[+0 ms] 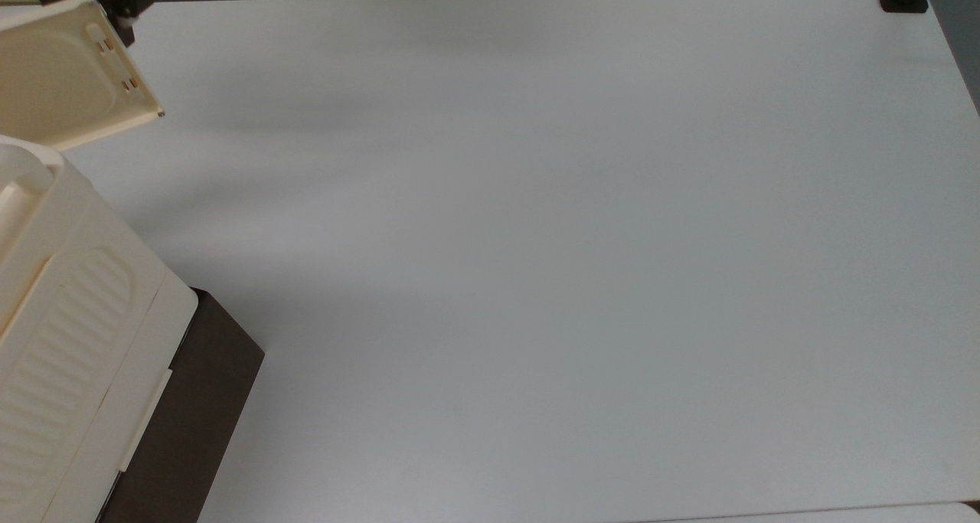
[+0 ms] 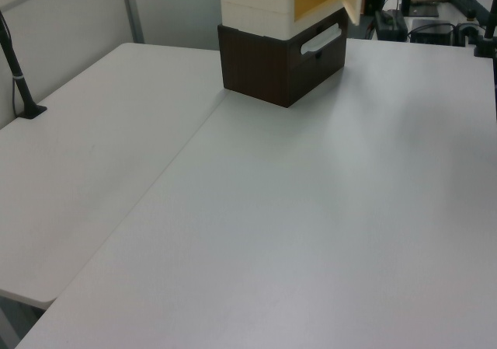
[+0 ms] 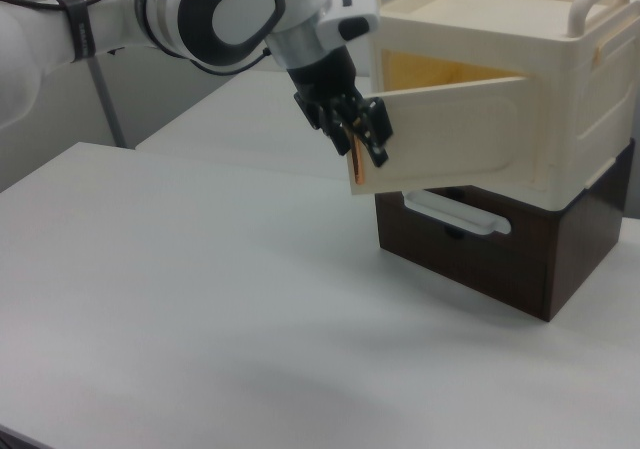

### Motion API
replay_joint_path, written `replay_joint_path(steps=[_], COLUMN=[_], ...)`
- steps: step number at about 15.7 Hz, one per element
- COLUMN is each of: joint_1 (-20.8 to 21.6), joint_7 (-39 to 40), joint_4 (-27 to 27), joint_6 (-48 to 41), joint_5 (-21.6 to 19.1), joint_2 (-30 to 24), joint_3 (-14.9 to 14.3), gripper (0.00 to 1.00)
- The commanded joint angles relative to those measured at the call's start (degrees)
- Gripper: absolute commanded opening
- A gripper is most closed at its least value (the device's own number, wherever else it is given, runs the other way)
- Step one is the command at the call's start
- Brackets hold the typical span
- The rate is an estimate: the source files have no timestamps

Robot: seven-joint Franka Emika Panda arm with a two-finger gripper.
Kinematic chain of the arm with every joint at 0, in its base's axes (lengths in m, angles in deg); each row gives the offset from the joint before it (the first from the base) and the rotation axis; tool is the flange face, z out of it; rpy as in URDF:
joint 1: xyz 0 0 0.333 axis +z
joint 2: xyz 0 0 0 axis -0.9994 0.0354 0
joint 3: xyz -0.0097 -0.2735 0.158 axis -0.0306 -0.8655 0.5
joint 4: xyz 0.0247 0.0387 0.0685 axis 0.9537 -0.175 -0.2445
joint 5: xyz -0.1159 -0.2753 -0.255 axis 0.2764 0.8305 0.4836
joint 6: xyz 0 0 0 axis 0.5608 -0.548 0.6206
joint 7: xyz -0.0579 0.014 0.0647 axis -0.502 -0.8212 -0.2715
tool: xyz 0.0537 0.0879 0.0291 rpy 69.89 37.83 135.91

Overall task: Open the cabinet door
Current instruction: 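Pull the handle to swing the cream door open on its hinge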

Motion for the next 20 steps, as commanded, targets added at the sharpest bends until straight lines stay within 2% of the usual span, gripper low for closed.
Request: replay_joint_path(steps=[1,7,14,17,20], joint_1=[-4.2,-11.8,-20.2,-21.6,-21.5], joint_7=[2.7,13.1,20.8,23.2,23.2], joint_4=[-2.4,-2.3,-1.6,0.2,2.9], joint_6=[-1.5,-5.3,-1.5,-2.4,-6.7], joint_5=[0.1,0.1,-0.7,-4.3,-6.5], joint_2=[-2.5,-4.1,-2.8,-3.7,-4.5], joint_3=[-0.2,-0.8,-0.9,-2.3,-2.4], gripper=[1.0,1.0,1.0,1.0,1.0])
